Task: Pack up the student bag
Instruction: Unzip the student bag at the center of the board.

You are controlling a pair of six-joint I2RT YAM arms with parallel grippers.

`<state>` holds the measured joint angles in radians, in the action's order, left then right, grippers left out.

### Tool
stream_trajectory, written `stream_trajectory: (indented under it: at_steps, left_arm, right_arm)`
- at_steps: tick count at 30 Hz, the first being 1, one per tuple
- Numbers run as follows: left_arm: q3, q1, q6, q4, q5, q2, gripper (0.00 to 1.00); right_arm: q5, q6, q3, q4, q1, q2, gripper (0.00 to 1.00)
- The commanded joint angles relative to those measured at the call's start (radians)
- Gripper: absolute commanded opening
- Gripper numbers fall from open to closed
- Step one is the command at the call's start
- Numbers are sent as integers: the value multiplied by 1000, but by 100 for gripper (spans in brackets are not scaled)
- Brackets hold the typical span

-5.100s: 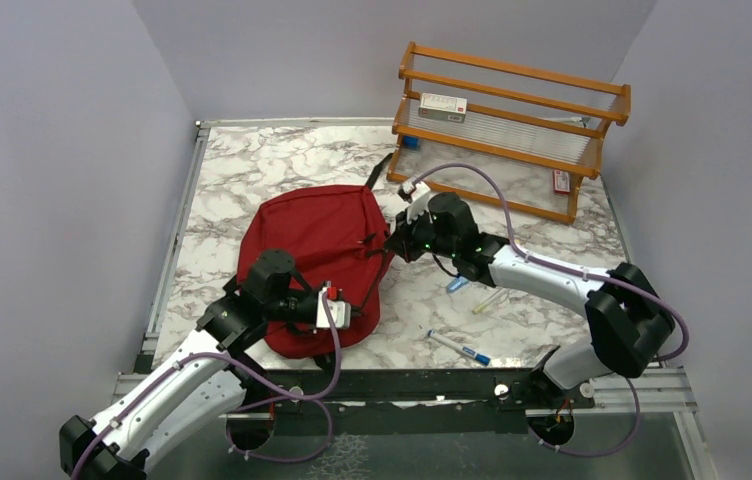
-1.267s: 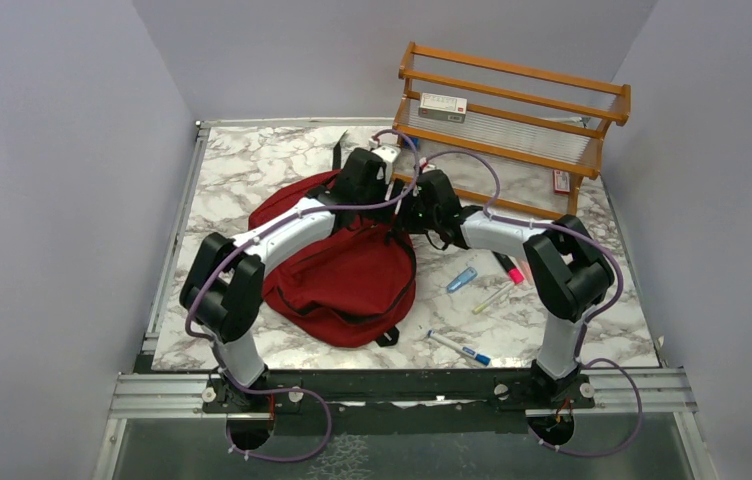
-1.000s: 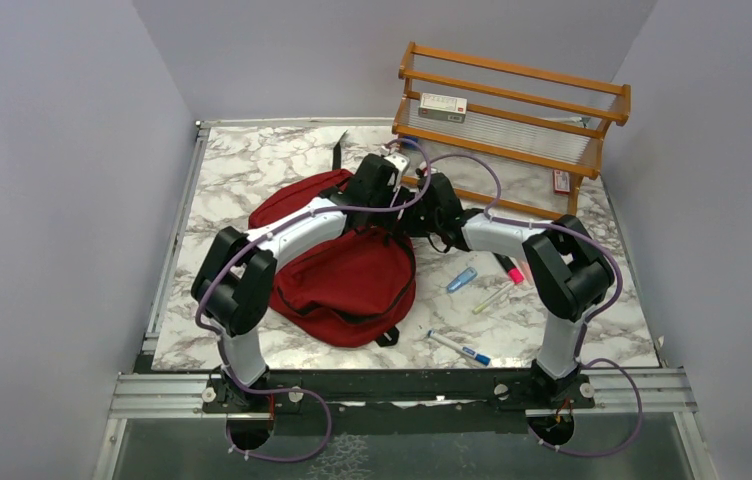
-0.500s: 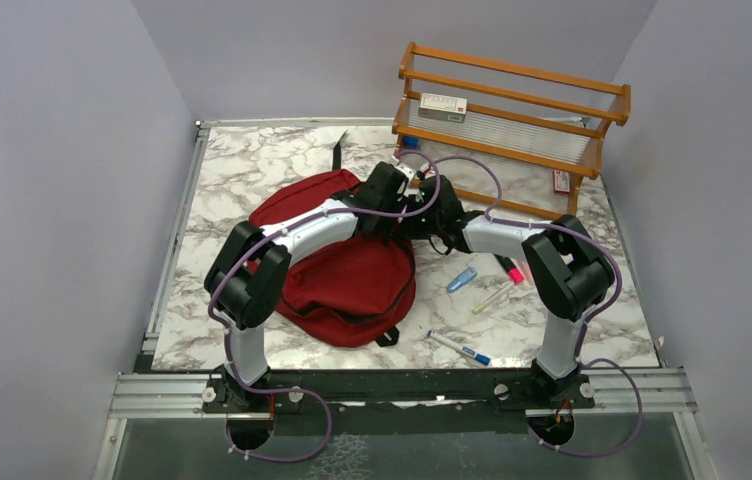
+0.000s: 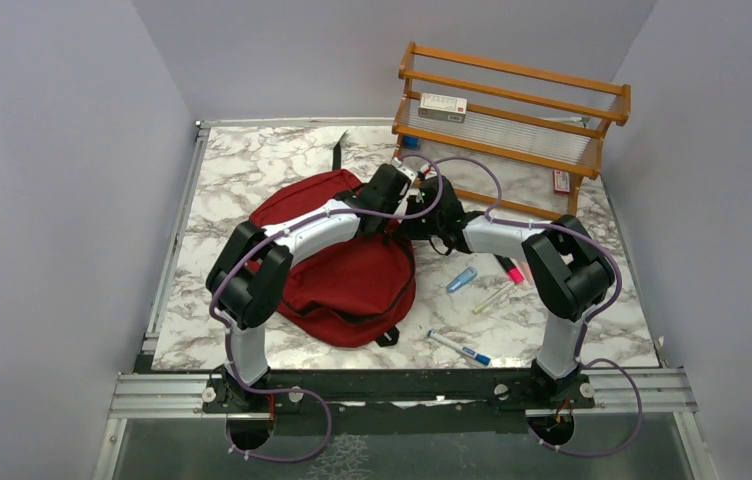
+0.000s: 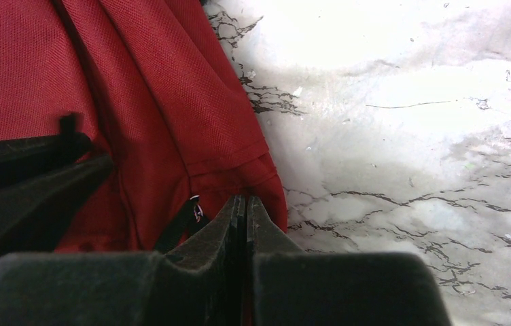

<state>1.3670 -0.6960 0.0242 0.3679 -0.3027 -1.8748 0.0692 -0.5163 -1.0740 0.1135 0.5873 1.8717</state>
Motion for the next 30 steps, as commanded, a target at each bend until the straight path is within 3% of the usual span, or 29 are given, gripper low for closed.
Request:
stream_trajectory:
  at_steps: [1,6,13,18,30]
  left_arm:
    - [29,-7,4,14,-37,14,11]
    - [24,-7,-19,14,-30,49,0]
    - [-30,-6,-90,1,16,142,0]
    - [-138,0,-157,-42,-7,245,0]
    - [-376,77,-268,-71,-46,467,0]
  right_arm:
    - [10,2,11,21,-5,12,9]
    - [10,4,9,21,-6,17,9]
    - [-7,-2,14,23,-7,14,6]
    - [-39,-11,26,30,-13,6,1]
    - [-59,-17,29,33,-26,1,1]
